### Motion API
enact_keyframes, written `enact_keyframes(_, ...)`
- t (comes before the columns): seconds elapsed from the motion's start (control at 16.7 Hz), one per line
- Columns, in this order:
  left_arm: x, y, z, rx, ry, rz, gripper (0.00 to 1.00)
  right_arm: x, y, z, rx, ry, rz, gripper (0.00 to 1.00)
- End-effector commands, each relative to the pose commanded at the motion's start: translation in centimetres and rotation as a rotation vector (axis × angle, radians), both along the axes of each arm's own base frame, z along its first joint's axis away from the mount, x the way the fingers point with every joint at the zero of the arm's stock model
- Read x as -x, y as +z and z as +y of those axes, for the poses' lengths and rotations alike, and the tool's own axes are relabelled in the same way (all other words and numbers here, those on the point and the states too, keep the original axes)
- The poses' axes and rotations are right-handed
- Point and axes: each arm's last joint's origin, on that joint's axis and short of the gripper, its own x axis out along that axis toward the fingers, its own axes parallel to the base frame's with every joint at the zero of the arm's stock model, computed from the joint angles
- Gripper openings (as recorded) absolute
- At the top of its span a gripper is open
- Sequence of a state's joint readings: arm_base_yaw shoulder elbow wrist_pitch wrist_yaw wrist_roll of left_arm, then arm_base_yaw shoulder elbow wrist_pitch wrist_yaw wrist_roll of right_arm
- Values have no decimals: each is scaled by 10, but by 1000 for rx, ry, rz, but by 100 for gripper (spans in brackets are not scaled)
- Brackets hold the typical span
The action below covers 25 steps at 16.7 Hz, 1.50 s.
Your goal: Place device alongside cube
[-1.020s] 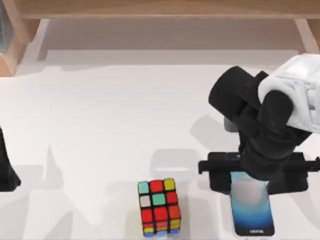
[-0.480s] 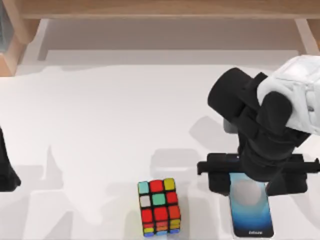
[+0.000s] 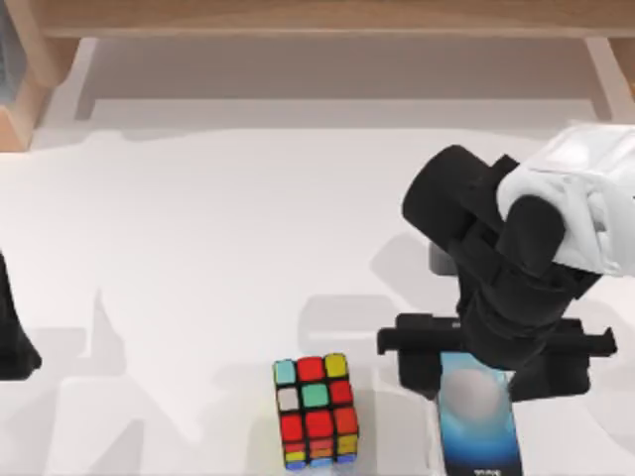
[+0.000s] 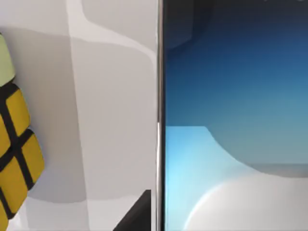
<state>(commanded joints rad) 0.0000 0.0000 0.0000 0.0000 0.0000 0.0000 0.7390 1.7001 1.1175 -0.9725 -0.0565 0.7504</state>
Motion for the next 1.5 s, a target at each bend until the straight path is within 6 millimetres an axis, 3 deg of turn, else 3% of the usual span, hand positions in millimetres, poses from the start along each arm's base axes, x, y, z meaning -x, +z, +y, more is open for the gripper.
enact_keyframes(0.78, 0, 0, 0, 0, 0, 0, 100, -1, -21, -1, -20, 2, -44, 0)
enact_keyframes(1.08, 0, 0, 0, 0, 0, 0, 100, 1, -40, -7, 53, -1, -46, 0)
enact_keyframes(1.38, 0, 0, 0, 0, 0, 0, 100, 1, -41, -8, 55, -1, -45, 0)
enact_keyframes(1.5, 0, 0, 0, 0, 0, 0, 100, 1, -41, -8, 55, -1, -45, 15)
